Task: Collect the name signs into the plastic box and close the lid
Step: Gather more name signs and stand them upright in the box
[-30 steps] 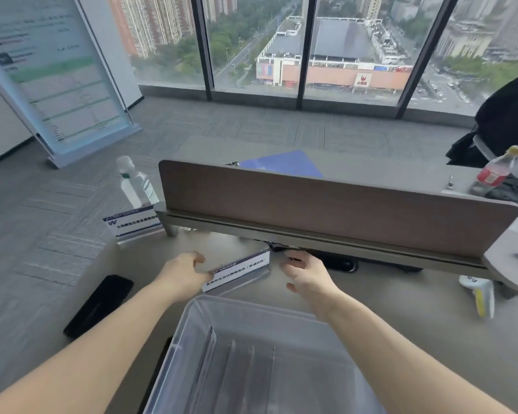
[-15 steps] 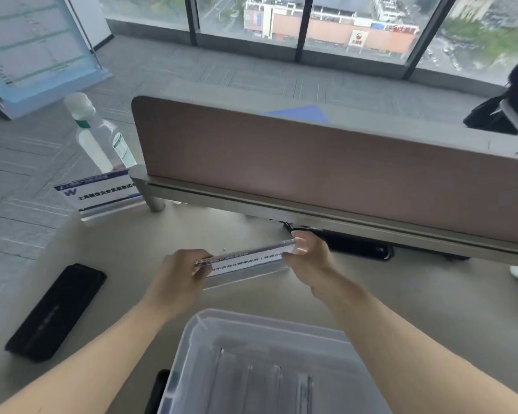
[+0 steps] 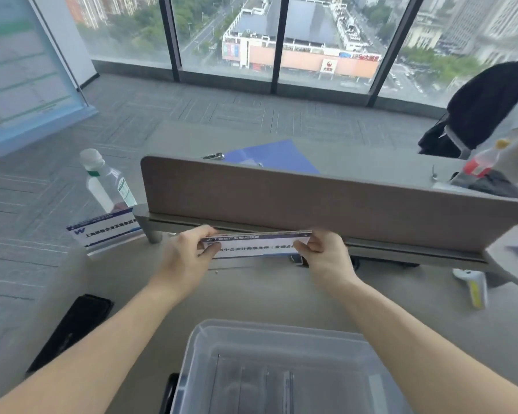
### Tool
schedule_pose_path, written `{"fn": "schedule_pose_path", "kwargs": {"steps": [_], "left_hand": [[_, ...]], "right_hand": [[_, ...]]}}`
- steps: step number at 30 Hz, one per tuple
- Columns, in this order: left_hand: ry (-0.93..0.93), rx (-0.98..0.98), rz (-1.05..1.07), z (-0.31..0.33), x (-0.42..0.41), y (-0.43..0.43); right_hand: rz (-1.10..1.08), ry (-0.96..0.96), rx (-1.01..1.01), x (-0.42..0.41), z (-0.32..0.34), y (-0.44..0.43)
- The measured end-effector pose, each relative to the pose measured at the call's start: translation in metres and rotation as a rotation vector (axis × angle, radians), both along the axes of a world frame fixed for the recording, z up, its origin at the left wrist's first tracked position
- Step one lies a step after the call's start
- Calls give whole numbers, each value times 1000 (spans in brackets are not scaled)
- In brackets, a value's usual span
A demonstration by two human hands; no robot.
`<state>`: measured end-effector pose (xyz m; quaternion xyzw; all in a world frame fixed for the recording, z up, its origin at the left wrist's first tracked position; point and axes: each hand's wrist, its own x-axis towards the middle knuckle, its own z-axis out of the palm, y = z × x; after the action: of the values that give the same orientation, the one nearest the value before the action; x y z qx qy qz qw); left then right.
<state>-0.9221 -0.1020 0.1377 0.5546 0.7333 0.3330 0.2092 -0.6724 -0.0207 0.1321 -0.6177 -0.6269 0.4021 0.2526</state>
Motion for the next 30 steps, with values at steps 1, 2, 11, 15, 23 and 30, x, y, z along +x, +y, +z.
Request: {"fn": "schedule_pose_path", "kwargs": {"steps": [1, 2, 11, 15, 23, 30], "left_hand": [[5, 40, 10, 24, 5, 1], [1, 84, 18, 47, 11, 1], [167, 328, -78, 260, 80, -45], [462, 347, -176, 320, 137, -79], [634, 152, -394, 319, 249, -118], [174, 40, -186, 248, 265, -148]], "right_hand": [[-4, 28, 37, 5, 25, -2], [-9, 55, 71, 11, 52, -6], [15, 178, 385, 93, 245, -68], [21, 160, 496, 135, 287, -102], [53, 156, 508, 203, 263, -153], [-119, 373, -27, 195, 172, -205]]}}
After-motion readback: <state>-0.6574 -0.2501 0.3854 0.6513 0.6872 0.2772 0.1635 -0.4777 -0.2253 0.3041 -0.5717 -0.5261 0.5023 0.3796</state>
